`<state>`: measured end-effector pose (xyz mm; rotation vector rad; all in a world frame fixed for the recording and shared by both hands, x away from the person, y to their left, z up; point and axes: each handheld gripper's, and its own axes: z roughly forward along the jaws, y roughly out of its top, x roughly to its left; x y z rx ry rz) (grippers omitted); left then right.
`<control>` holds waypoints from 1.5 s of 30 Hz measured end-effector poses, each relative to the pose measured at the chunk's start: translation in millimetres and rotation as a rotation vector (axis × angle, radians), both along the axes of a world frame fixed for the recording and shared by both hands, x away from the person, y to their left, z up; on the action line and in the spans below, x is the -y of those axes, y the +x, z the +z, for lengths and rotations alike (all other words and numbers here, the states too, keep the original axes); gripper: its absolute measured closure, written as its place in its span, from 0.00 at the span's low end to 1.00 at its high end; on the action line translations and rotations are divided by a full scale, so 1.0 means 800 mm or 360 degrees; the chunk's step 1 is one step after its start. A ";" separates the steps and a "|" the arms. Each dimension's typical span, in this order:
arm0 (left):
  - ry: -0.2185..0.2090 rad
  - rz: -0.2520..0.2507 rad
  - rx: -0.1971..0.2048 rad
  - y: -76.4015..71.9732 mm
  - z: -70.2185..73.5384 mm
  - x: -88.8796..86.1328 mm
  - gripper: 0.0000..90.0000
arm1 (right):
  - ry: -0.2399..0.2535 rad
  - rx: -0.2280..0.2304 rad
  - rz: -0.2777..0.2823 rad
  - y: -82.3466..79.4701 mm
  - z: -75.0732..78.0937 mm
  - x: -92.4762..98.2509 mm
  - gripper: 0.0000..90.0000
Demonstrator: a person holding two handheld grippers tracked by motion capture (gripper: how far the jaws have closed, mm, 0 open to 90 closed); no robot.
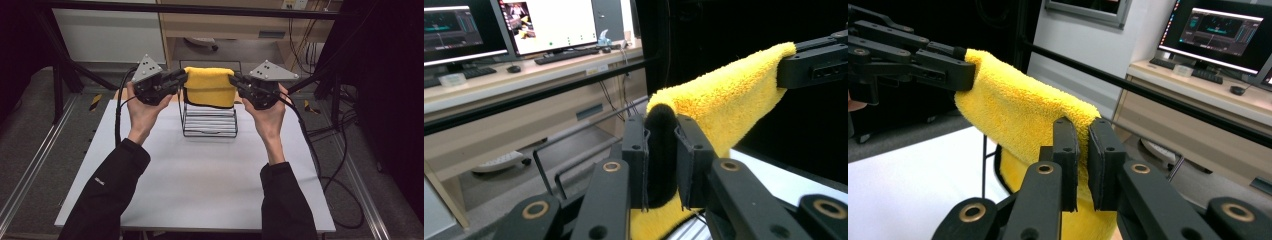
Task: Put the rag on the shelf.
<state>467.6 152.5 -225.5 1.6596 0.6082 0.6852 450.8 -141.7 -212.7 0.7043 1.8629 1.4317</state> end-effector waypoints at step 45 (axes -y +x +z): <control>0.0295 -0.0020 -0.0271 -0.019 -0.050 0.006 0.85 | -0.0067 -0.0200 0.0103 -0.018 -0.061 0.013 0.78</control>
